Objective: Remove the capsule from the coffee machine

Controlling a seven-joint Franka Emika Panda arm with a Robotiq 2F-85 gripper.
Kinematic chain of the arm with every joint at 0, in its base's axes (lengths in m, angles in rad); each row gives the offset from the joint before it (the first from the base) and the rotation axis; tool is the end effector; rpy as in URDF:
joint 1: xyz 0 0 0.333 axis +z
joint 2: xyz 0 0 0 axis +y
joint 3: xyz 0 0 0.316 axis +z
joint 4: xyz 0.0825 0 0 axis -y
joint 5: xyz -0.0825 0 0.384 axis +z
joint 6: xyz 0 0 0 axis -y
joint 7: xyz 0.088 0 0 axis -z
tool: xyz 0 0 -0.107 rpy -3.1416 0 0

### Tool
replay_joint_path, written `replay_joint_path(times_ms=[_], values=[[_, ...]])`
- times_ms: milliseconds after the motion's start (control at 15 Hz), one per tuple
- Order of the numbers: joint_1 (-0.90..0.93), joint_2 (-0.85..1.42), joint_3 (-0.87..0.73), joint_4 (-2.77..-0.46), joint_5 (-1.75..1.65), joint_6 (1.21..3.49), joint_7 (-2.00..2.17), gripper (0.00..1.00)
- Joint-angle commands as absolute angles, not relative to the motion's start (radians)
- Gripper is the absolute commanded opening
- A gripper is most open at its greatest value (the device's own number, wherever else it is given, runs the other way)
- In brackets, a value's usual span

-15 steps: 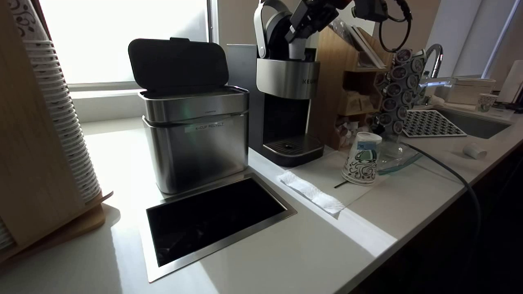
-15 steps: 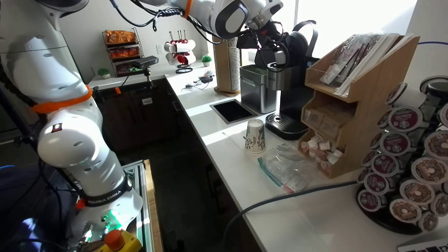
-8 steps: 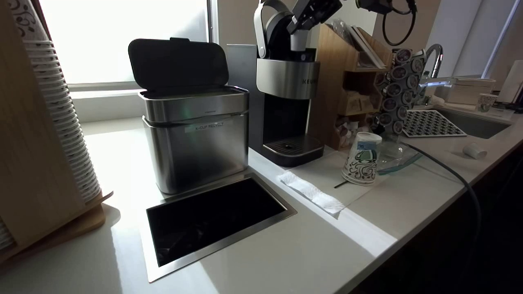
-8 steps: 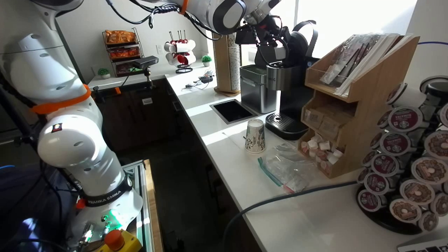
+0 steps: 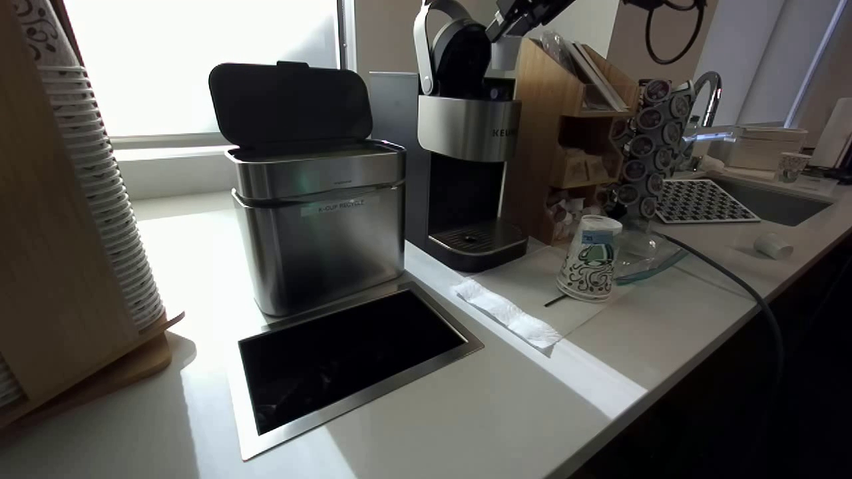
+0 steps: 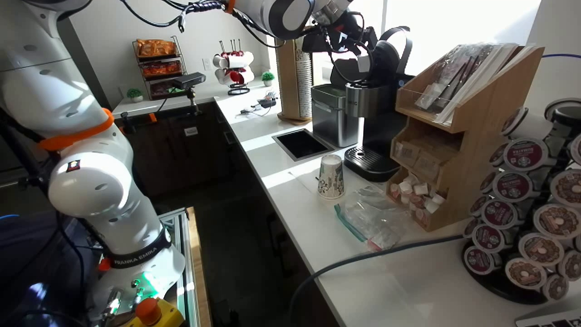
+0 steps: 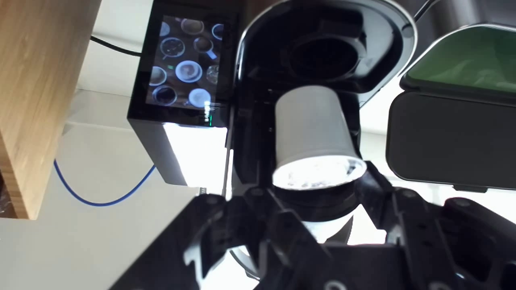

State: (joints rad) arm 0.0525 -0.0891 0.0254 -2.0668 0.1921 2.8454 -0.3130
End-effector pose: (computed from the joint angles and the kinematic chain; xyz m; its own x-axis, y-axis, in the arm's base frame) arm 0.5765 0.0354 0.5759 0.6198 0.1790 0.7641 0.2016 -0.9773 0.0653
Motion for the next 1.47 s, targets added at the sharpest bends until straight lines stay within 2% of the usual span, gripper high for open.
replay_joint_path(times_ms=[0, 1400], values=[[0.051, -0.168, 0.010, -2.141, 0.220, 2.833, -0.325, 0.29], [0.024, 0.046, -0.072, -1.856, 0.213, 2.749, -0.259, 0.29]])
